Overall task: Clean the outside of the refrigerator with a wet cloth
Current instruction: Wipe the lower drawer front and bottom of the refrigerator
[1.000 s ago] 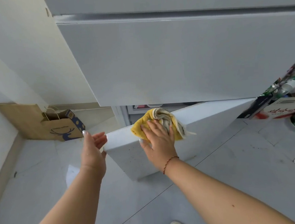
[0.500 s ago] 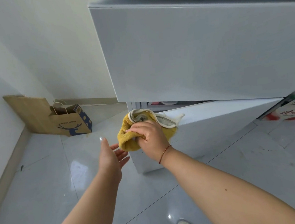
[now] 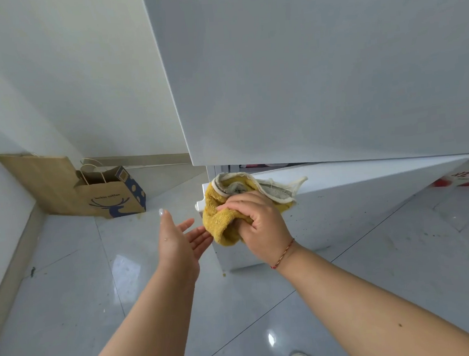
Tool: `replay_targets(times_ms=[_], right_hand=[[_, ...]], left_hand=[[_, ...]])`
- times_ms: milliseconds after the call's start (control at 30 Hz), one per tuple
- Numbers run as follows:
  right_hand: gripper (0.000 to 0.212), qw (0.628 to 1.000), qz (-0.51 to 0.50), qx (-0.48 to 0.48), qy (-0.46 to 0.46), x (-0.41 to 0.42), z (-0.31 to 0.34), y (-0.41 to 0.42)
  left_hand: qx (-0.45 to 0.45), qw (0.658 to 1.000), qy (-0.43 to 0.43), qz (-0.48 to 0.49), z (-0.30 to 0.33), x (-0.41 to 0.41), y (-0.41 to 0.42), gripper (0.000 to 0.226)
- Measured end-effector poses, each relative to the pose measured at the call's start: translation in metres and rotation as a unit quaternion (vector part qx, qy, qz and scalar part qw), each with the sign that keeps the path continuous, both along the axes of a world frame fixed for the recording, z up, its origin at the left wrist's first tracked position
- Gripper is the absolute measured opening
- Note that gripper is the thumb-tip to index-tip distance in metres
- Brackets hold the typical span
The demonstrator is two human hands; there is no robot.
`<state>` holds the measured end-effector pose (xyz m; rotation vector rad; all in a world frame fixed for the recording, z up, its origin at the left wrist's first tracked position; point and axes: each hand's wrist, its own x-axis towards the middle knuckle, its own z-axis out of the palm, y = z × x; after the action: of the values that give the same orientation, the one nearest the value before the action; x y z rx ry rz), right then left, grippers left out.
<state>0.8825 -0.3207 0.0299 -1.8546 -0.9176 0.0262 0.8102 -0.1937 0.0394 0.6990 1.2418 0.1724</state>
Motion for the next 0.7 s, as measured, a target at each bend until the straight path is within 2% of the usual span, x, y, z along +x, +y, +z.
replay_targets(times_ms=[233, 333, 500, 600, 700], right_hand=[[0.034, 0.998, -0.055, 0.015, -0.032, 0.017, -0.018, -0.01], [0.033, 0.997, -0.075, 0.013, -0.031, 0.029, -0.021, -0.013], [0.03, 0.994, -0.104, -0.007, 0.046, 0.054, -0.019, -0.004], [0.03, 0.993, -0.096, -0.009, 0.064, 0.054, -0.022, -0.003], [0.026, 0.977, -0.089, 0.048, 0.187, 0.045, -0.021, -0.004]], left_hand=[[-0.012, 0.999, -0.032, 0.027, -0.004, 0.02, 0.014, 0.069], [-0.014, 0.997, -0.075, 0.031, -0.003, 0.029, 0.015, 0.071], [-0.01, 0.988, -0.15, 0.028, -0.001, 0.05, 0.02, 0.076], [-0.003, 0.989, -0.145, 0.02, -0.002, 0.051, 0.022, 0.074], [0.047, 0.994, -0.102, -0.017, -0.01, 0.044, 0.013, 0.056]])
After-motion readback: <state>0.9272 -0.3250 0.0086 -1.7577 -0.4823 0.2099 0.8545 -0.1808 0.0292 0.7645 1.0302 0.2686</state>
